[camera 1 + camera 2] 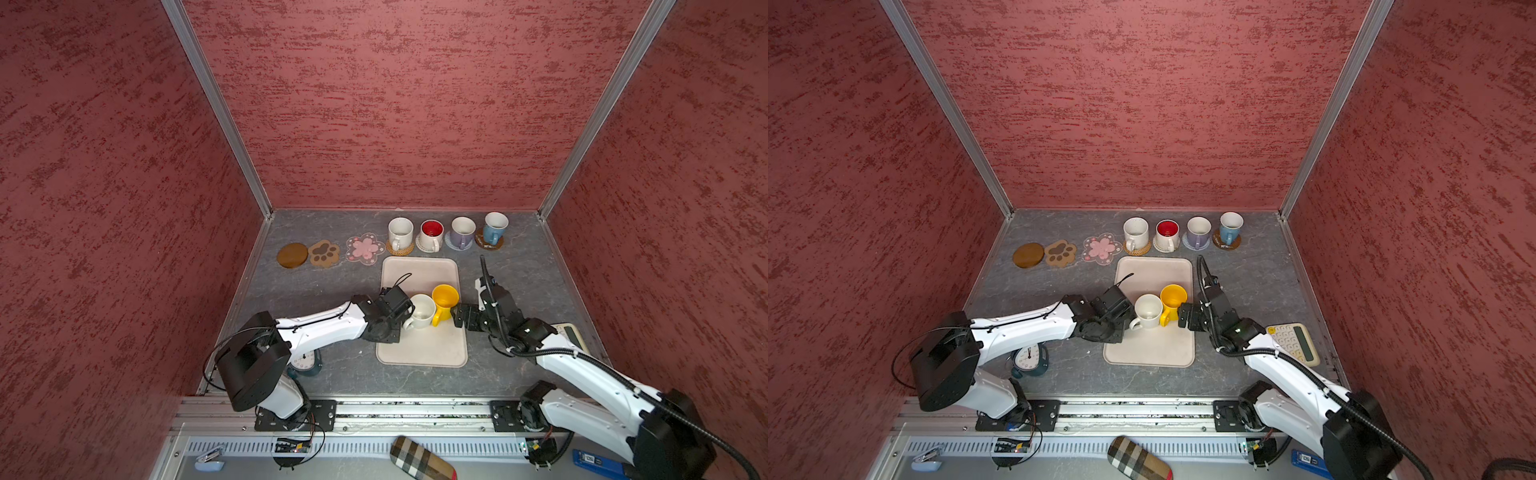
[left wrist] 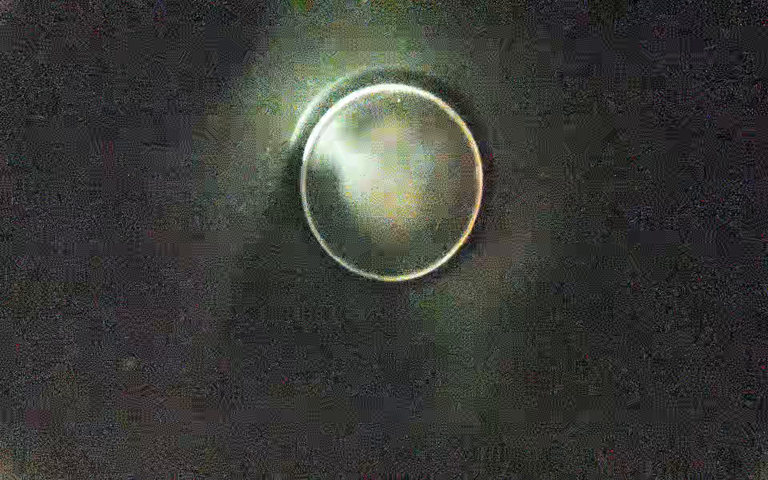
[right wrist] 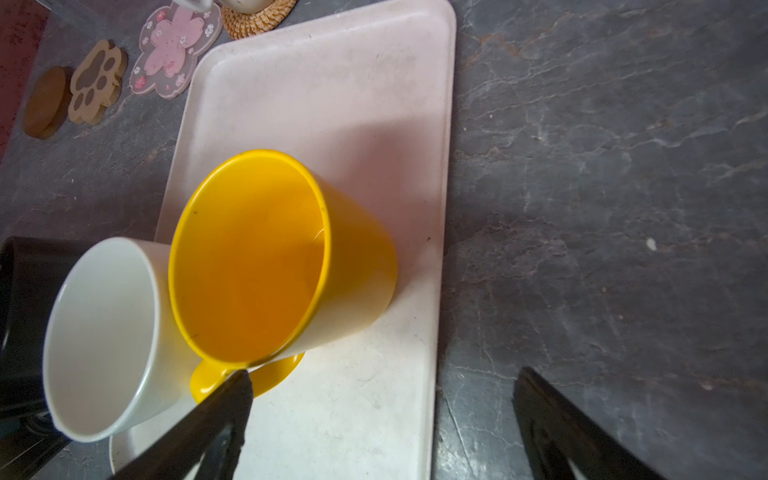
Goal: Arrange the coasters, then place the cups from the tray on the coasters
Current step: 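Lift the black mug with the left gripper while the right gripper rises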
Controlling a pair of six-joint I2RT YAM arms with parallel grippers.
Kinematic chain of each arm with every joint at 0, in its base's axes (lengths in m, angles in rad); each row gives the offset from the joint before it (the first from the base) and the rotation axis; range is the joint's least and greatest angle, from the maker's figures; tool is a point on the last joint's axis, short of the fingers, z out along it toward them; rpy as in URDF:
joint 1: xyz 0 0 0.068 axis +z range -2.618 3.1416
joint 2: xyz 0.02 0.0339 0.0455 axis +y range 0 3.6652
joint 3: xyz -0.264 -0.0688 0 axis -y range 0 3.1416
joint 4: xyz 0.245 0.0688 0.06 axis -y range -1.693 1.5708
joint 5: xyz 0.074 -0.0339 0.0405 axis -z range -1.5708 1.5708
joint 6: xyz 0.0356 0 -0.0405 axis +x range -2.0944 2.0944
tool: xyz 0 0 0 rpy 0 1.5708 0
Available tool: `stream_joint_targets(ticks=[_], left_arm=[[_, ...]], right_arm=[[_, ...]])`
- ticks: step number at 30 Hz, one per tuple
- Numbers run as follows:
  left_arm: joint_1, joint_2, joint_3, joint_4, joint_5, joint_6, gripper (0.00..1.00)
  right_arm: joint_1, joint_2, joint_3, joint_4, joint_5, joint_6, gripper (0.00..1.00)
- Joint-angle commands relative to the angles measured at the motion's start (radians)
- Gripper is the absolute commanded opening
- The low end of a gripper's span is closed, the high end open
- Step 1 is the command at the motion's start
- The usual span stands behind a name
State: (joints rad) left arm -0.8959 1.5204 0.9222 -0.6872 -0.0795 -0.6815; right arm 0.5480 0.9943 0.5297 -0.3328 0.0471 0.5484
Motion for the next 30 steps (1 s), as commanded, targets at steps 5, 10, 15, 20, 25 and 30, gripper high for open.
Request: stream_joint_targets(ticks=[5, 10, 15, 20, 25, 30], left_arm=[[0.014, -0.003, 0.033, -0.037, -0.053, 0.007, 0.00], [0.020, -0.030, 0.061, -0.064, -0.075, 0.027, 0.00], [0.036, -0.062, 0.104, -0.110, -0.104, 0.067, 0.00], [0.064, -0.098, 0.152, -0.141, -0.095, 0.148, 0.00], [0.125, -0.119, 0.213, -0.175, -0.078, 0.198, 0.00], [0.227, -0.117, 0.279, -0.179, -0.017, 0.250, 0.00]], right_arm=[[-0.008, -0.059, -0.001, 0.007, -0.016, 0.002, 0.99], [-0.008, -0.089, 0.011, -0.017, -0.013, -0.001, 0.99], [-0.008, -0.116, 0.021, -0.029, -0.016, -0.006, 0.99], [-0.008, -0.129, 0.033, -0.029, -0.021, -0.006, 0.99], [-0.008, -0.127, 0.057, -0.016, -0.024, -0.011, 0.99], [-0.010, -0.098, 0.092, 0.015, -0.002, -0.049, 0.99]])
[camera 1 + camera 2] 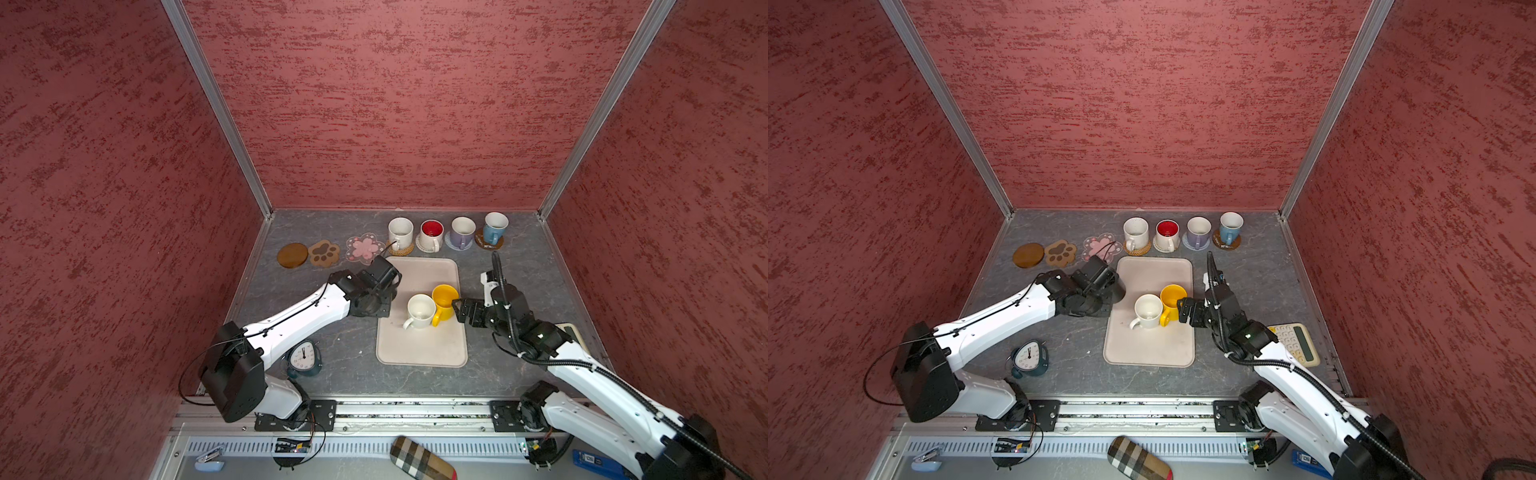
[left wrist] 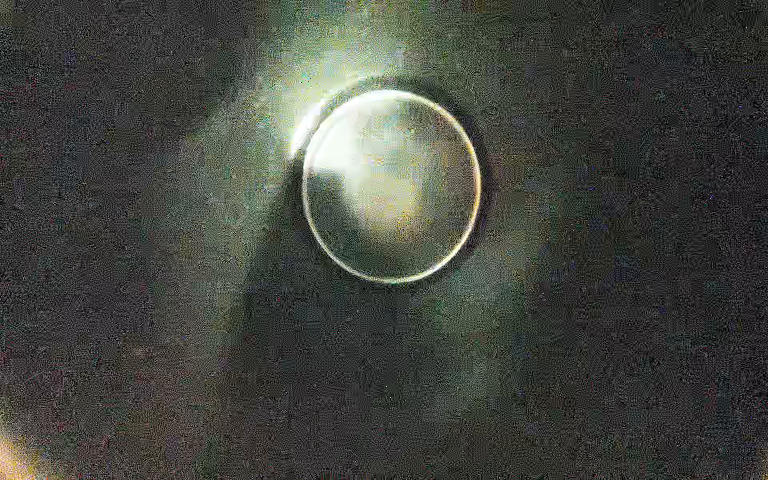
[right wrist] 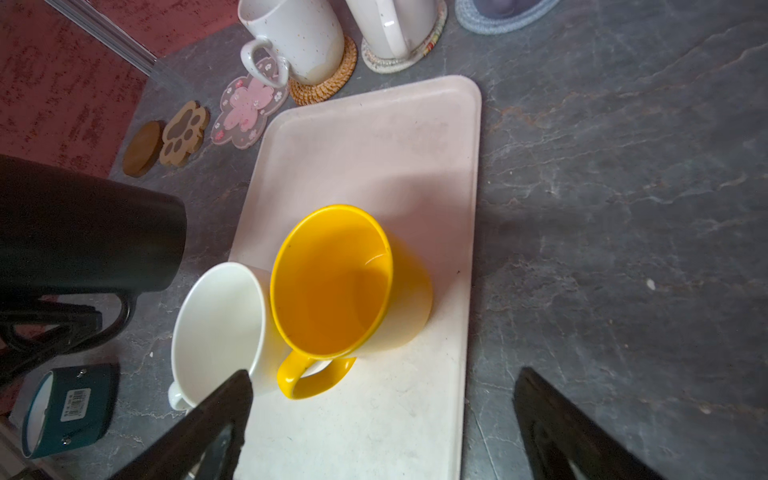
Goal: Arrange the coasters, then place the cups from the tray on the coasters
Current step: 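Lift the black mug with the left gripper while the right gripper rises, then carry the black mug toward the flower coaster while the right gripper moves farther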
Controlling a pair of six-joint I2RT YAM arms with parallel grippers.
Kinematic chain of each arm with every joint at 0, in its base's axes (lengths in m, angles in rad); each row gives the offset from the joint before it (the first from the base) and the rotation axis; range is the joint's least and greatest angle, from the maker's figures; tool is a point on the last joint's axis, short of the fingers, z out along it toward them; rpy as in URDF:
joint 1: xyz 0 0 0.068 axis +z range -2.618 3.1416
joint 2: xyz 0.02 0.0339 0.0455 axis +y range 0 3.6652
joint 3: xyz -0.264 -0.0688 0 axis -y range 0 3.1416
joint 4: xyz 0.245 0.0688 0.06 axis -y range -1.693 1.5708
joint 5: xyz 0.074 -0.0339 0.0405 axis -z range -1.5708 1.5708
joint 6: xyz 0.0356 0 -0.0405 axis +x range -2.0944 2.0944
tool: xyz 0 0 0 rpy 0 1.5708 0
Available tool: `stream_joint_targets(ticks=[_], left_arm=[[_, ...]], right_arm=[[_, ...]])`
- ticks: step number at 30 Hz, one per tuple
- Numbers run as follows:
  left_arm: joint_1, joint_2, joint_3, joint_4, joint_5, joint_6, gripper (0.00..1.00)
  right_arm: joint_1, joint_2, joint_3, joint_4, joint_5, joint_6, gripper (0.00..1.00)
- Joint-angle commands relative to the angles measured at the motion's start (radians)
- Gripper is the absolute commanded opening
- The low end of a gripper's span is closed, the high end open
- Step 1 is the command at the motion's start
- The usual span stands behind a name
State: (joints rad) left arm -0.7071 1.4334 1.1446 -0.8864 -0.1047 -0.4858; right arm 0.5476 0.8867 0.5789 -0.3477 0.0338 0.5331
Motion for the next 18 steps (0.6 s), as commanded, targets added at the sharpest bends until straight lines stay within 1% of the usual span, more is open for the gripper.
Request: stream_joint_targets(ticks=[1, 7, 12, 18], left_arm=[[0.056, -0.022, 0.074, 0.020, 0.008, 0.065, 0.00], [0.153, 0.038, 0.156, 0.042, 0.062, 0.108, 0.00], [0.230, 0.148, 0.266, 0.022, 0.104, 0.171, 0.00], [0.305, 0.277, 0.378, 0.005, 0.107, 0.224, 0.00]], right_arm=[[-0.010, 0.018, 0.049, 0.038, 0.020, -0.037, 0.99], [-0.018, 0.065, 0.087, 0.104, 0.022, -0.057, 0.99], [-0.039, 0.119, 0.135, 0.137, 0.025, -0.085, 0.99], [-0.084, 0.167, 0.162, 0.199, -0.001, -0.105, 0.99]])
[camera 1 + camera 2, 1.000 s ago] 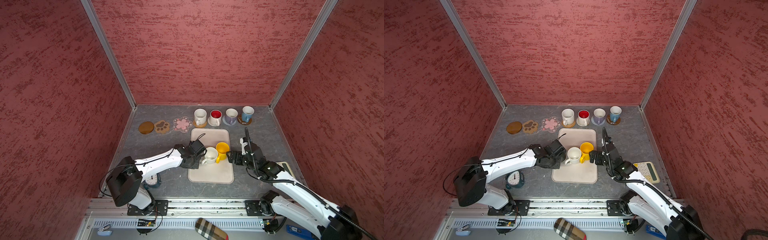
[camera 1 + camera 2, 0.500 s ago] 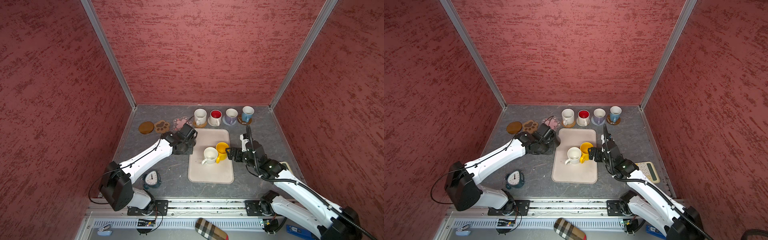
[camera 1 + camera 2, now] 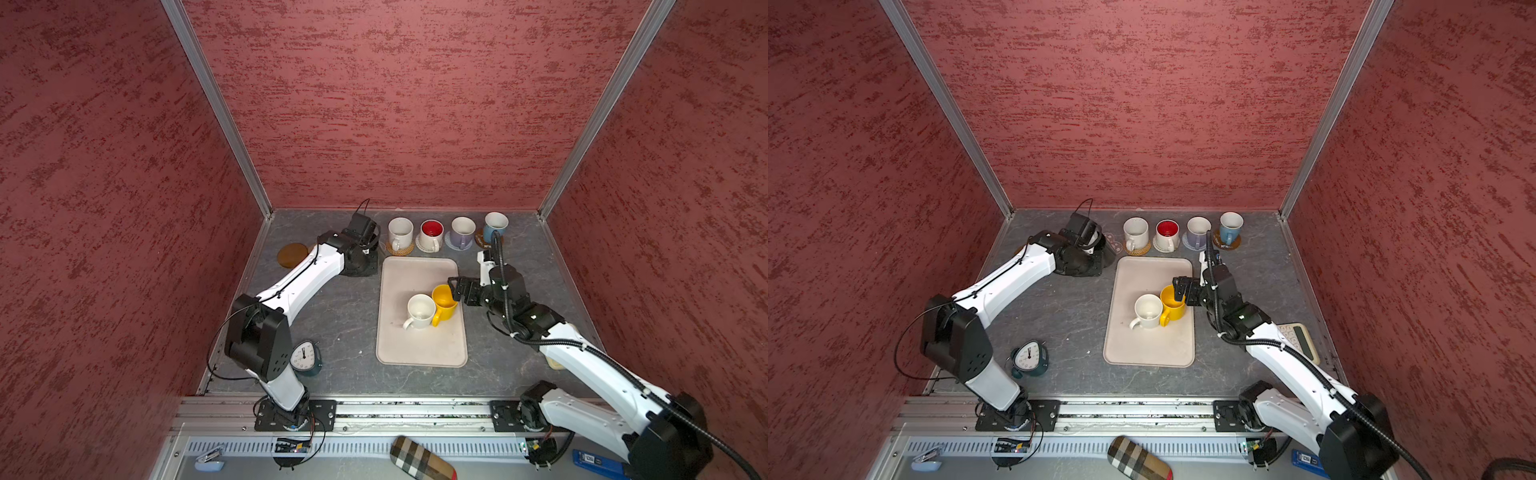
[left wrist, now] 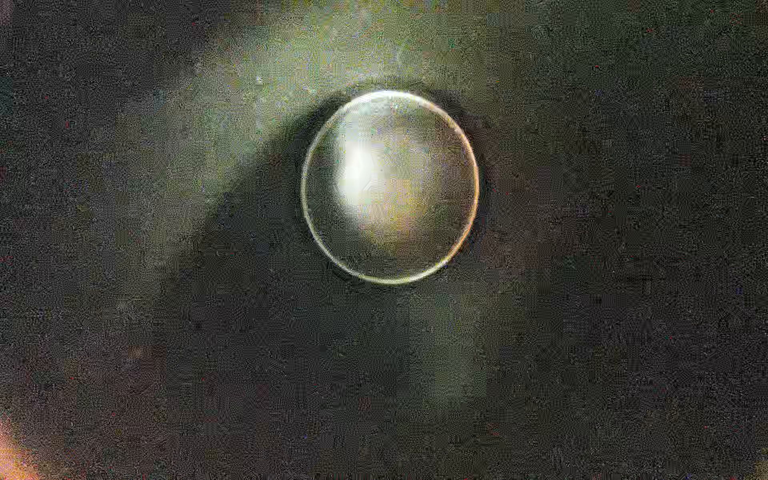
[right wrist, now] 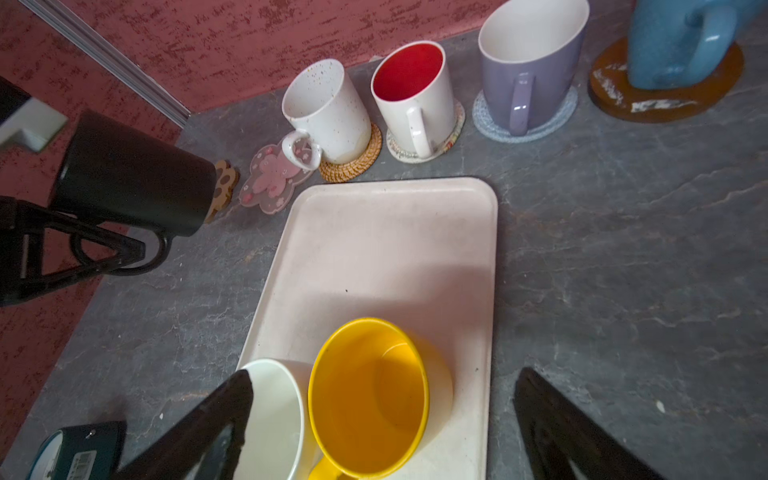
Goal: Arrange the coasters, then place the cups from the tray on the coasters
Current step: 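Carry the black mug toward the flower coaster while the right gripper moves farther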
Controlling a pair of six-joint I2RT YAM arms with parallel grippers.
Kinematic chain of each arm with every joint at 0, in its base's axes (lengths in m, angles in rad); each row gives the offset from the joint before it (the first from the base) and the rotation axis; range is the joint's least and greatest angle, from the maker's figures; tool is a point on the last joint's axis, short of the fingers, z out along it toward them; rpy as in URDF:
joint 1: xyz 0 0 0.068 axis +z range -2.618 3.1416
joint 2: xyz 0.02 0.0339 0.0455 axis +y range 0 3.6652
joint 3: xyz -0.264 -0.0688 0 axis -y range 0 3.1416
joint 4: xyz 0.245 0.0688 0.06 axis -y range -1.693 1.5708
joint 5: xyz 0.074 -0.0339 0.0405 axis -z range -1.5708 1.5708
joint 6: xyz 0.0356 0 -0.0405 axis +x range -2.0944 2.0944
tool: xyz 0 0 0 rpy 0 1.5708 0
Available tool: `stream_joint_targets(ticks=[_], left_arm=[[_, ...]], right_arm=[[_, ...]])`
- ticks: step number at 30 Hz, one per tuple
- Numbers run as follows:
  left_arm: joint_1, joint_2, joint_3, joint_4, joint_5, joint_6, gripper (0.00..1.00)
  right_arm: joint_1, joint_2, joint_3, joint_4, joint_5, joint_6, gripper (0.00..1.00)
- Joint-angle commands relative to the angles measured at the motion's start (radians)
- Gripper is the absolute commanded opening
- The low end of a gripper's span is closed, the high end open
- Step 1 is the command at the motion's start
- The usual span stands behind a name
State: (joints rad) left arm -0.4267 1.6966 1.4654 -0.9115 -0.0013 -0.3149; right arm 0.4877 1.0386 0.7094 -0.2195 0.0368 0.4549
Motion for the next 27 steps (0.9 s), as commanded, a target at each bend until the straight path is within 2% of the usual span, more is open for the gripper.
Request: stream_joint_targets(ticks=[1, 10, 16, 27], left_arm=[[0.036, 0.032, 0.073, 0.031, 0.006, 0.057, 0.00], [0.069, 0.203, 0.243, 0.033, -0.032, 0.096, 0.00], [0.081, 0.316, 0.357, 0.005, -0.076, 0.131, 0.00], [0.091, 0.422, 0.437, 0.019, -0.191, 0.171, 0.00]], right_arm=[[-0.031, 0.027, 0.036, 0.082, -0.012, -0.027, 0.99], [-0.092, 0.172, 0.090, 0.182, -0.067, 0.011, 0.99], [-0.101, 0.222, 0.110, 0.257, -0.057, 0.006, 0.99], [-0.101, 0.300, 0.115, 0.330, -0.051, -0.015, 0.99]])
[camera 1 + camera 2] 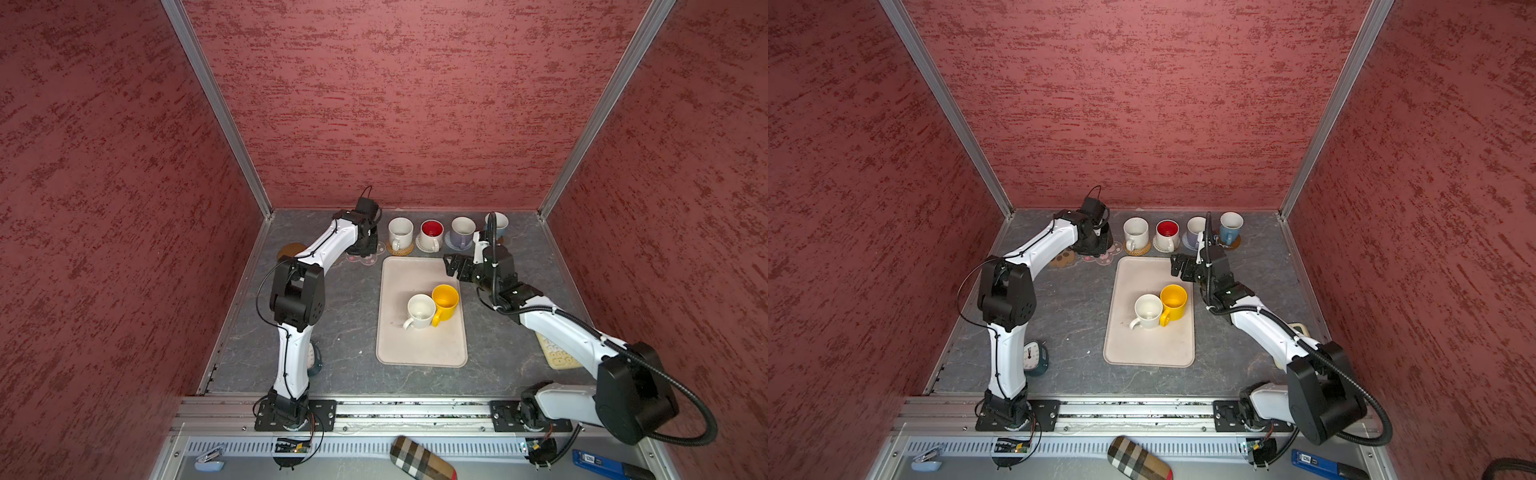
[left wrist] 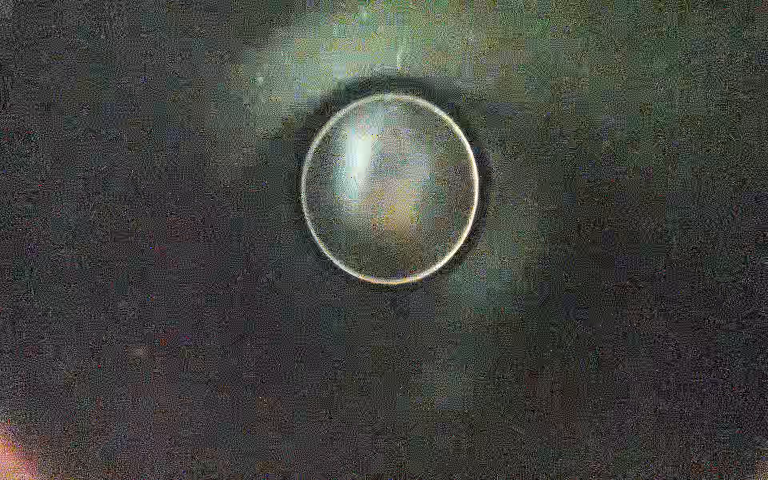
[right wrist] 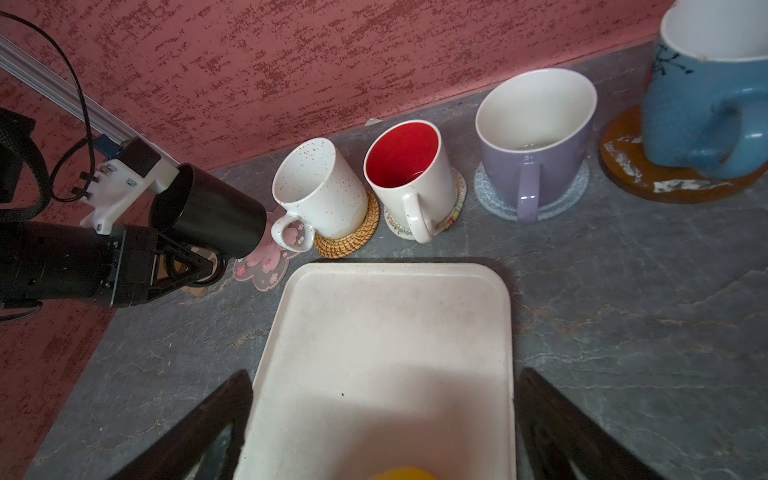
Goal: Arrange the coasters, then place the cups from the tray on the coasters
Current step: 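Carry the black mug toward the flower coaster while the right gripper moves farther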
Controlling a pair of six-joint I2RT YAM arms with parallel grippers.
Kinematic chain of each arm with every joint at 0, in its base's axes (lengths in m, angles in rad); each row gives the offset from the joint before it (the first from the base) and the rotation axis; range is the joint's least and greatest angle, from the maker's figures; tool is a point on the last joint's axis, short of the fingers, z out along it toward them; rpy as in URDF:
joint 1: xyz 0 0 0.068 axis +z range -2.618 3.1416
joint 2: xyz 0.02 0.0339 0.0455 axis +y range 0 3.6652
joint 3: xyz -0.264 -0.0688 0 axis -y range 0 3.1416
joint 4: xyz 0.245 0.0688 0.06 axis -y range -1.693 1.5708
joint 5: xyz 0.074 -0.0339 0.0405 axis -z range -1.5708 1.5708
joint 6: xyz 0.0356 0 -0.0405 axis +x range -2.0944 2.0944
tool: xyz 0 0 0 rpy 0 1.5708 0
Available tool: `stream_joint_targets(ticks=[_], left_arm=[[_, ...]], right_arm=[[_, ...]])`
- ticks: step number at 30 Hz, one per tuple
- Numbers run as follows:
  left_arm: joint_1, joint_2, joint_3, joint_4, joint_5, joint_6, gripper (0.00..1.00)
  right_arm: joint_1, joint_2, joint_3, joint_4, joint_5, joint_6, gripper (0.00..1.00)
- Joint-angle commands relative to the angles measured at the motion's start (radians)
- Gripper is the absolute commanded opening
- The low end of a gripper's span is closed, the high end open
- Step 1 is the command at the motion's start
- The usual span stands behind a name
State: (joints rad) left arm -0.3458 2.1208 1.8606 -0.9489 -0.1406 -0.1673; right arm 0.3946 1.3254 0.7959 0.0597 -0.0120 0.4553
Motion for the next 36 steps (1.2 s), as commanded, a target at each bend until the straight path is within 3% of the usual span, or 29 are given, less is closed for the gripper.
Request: stream_joint_targets(ticks=[1, 36], left_arm=[[0.014, 0.001, 0.040, 0.061, -0.045, 0.023, 0.00], [0.029, 0.106, 0.077, 0.126, -0.014, 0.018, 0.00]], right_arm=[[-0.008, 0.017, 0.026, 0.052, -0.012, -0.015, 0.99], [-0.009, 0.087, 0.015, 0.092, -0.059, -0.002, 0.99]])
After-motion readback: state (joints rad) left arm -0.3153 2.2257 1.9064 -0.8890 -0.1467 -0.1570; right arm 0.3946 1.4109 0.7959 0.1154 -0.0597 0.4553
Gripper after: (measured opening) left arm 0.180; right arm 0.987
